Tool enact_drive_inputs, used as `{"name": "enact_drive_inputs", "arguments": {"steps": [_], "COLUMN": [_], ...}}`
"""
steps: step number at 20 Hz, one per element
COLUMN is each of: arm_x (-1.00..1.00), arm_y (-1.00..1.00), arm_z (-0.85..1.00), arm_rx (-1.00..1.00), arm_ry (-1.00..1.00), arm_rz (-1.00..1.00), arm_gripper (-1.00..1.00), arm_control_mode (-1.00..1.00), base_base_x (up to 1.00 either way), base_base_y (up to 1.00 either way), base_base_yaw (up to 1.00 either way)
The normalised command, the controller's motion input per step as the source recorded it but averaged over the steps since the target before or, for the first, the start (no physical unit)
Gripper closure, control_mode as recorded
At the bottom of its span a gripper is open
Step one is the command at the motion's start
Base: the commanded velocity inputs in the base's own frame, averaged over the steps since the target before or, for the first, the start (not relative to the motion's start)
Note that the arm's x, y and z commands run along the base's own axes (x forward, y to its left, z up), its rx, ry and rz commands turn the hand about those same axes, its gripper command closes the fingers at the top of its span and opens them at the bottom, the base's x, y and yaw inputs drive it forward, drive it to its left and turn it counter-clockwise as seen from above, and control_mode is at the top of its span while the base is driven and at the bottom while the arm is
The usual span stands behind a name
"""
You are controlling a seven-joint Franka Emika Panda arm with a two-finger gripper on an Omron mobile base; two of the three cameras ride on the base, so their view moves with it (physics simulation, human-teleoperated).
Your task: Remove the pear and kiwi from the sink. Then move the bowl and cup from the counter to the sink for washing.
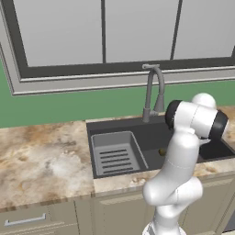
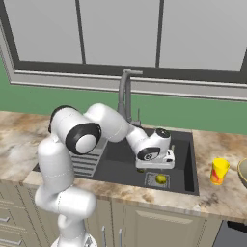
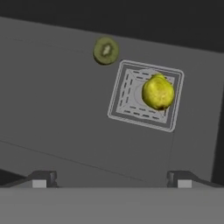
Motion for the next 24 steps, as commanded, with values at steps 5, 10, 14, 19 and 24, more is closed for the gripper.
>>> {"name": "enact_drive_inputs", "arguments": {"steps": [5,10,14,19,24], "arm_x": [0.01,0.0,0.03,0.08,0.13], "arm_y": [-0.1,-0.06,0.0,0.0,-0.02], "arm_z": [-0.07,-0.05,-0.05,-0.05,-0.06], "arm_rx": [0.04,0.04,0.03,0.04,0.02], "arm_ry": [-0.09,-0.13,-0.06,0.0,0.0], "arm_rz": [0.0,0.0,-0.04,-0.05,-0.06], "arm_gripper": [-1.0,-1.0,-1.0,-1.0,-1.0], "arm_control_mode": [-1.0,-1.0,-1.0,-1.0,-1.0], "base_base_x": [0.0,0.0,0.0,0.0,0.0], "base_base_y": [0.0,0.0,0.0,0.0,0.0], "base_base_yaw": [0.0,0.0,0.0,0.0,0.0]}}
